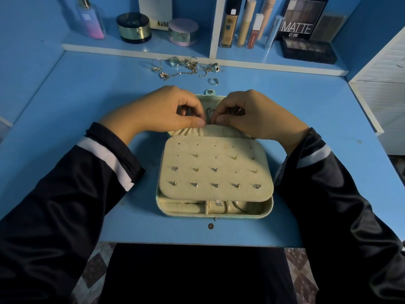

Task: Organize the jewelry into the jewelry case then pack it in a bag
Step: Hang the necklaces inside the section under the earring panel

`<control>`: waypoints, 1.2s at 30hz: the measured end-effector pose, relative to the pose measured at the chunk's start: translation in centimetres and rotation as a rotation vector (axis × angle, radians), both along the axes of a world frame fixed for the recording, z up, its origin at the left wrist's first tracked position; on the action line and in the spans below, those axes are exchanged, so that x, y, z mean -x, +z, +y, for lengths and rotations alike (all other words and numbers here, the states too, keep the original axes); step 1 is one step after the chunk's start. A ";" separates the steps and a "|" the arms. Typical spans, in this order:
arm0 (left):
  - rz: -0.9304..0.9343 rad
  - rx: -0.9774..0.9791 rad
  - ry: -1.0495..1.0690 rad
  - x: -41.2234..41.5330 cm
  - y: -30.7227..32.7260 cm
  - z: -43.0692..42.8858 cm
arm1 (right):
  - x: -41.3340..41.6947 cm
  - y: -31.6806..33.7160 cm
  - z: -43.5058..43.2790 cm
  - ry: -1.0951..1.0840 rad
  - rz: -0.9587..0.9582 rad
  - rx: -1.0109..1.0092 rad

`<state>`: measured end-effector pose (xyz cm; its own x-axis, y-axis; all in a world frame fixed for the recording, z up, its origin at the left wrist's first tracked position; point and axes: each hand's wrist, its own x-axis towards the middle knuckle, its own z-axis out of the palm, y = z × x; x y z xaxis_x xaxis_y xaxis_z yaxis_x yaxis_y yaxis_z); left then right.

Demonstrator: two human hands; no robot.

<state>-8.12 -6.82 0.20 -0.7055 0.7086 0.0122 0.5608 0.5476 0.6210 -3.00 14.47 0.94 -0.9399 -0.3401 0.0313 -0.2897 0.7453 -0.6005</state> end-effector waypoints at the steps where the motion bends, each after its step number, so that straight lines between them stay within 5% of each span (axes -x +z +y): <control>1: -0.002 -0.002 -0.001 0.0 0.0 0.0 | 0.0 0.0 0.0 -0.007 0.003 0.008; 36: 0.023 0.008 -0.013 0.1 -0.2 -0.3 | 0.1 -0.3 0.3 0.034 -0.027 0.002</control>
